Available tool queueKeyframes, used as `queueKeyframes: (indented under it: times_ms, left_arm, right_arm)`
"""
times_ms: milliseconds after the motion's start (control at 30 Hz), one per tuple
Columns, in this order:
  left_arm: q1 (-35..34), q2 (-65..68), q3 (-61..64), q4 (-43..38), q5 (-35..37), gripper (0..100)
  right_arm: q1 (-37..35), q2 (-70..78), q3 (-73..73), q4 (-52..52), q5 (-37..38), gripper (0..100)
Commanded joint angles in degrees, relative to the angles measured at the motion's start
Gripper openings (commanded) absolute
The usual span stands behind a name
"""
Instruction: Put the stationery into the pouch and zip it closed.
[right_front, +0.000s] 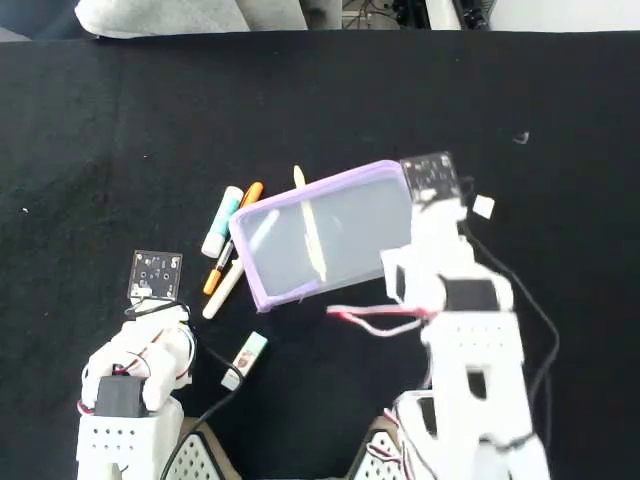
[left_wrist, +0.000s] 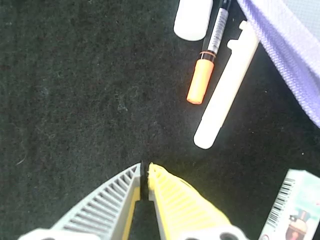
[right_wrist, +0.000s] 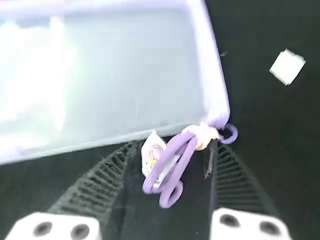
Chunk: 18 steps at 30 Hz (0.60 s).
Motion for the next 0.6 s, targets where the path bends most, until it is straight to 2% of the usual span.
queueKeyframes:
  times_ms: [0, 200, 567]
  left_arm:
    - [0.0, -0.2, 1.2, 0.3, -0.3, 3]
    - [0.0, -0.2, 1.2, 0.3, -0.3, 3]
    - [0.0, -0.2, 1.2, 0.3, -0.3, 3]
  right_arm:
    - [-0.9, 8.7, -8.1, 4.0, -0.4, 22.0]
    - [-1.0, 15.6, -14.9, 11.6, -0.4, 22.0]
    - [-1.0, 27.2, -16.2, 12.1, -0.4, 22.0]
